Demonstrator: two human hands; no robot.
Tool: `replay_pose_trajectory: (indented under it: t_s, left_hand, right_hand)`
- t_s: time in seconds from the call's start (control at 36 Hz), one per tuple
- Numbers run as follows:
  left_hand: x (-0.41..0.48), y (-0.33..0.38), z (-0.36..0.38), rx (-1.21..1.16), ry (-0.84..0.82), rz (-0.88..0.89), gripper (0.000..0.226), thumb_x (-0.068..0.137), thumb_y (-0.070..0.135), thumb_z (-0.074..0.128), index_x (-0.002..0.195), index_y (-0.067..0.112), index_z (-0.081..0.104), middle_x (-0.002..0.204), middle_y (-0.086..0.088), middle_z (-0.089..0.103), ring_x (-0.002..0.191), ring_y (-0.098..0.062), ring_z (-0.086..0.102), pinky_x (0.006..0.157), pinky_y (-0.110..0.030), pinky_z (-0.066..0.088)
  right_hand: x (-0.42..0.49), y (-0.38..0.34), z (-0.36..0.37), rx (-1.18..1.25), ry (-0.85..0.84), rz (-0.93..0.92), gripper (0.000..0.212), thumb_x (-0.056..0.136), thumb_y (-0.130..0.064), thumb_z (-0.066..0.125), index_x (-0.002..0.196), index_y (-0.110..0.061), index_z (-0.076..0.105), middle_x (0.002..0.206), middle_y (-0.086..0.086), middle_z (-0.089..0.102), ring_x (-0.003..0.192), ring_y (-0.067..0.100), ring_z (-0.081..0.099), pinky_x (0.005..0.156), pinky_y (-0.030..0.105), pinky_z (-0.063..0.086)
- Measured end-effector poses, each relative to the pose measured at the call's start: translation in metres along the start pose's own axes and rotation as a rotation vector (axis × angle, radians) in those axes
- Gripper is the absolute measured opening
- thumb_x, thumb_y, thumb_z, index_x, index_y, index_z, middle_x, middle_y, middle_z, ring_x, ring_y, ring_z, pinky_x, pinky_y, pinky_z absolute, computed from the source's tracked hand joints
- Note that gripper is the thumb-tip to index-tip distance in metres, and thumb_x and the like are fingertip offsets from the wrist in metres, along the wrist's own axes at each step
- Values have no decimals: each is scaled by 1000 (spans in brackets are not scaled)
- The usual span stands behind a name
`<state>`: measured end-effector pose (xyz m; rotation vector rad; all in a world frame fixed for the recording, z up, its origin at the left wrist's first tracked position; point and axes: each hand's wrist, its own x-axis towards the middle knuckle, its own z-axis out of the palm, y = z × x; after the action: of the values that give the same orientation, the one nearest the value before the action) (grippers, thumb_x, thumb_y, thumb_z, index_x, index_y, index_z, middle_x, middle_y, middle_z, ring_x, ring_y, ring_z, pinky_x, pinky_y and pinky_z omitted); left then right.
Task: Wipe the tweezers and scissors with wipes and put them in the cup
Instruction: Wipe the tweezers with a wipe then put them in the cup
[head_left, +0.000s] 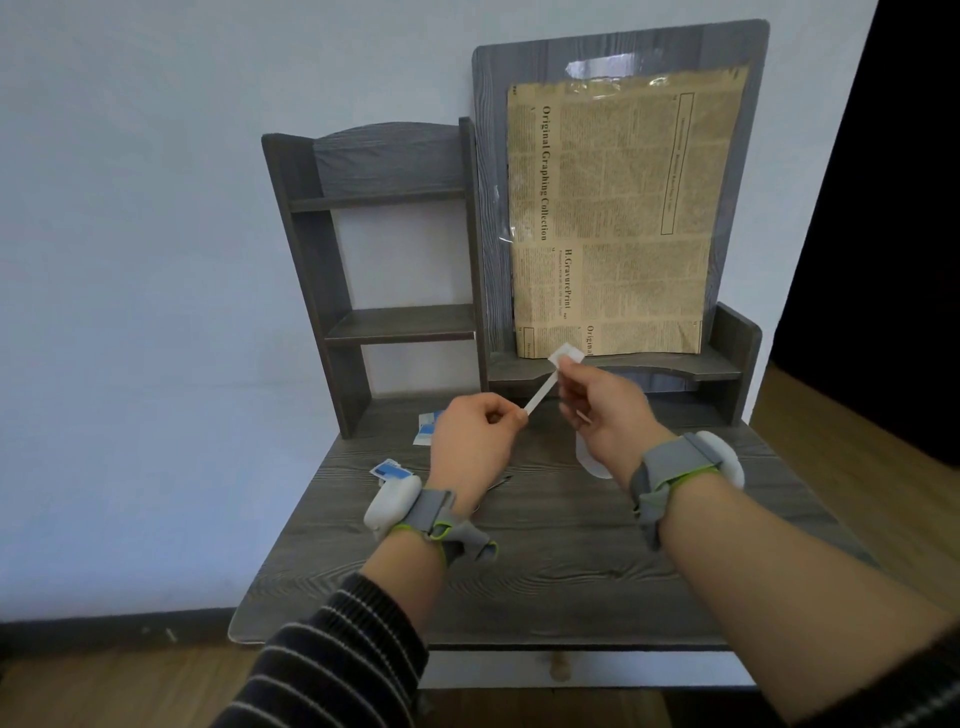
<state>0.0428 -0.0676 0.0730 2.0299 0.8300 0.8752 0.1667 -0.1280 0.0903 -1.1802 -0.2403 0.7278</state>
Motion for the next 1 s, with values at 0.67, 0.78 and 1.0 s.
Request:
replay_pose_trajectory:
  t_s: [0.67, 0.78, 1.0]
  left_hand:
    - [55, 45, 11, 475, 72, 271, 19, 90, 26, 52, 88, 15, 68, 93, -1, 64, 87, -19, 60, 75, -32, 49]
    - [69, 64, 22, 619, 67, 333, 21, 90, 28, 51, 87, 16, 68, 92, -1, 62, 84, -21, 60, 72, -32, 48]
    - [96, 87, 44, 693, -91, 311, 20, 87, 32, 57, 82, 16, 68, 81, 2, 66, 79, -20, 64, 76, -38, 56]
  right_hand:
    - [16, -47, -83, -41, 139, -191, 19, 84, -12, 66, 100, -3, 65, 74, 3, 62, 65, 11, 53, 65, 24, 46]
    - [19, -50, -98, -77, 146, -194, 26, 84, -10, 64, 109, 0, 63, 77, 4, 62, 68, 11, 54, 68, 23, 47]
    - [35, -51, -124, -135, 203, -159, 24, 84, -14, 66, 106, -5, 65, 81, 3, 64, 75, 12, 58, 78, 27, 51]
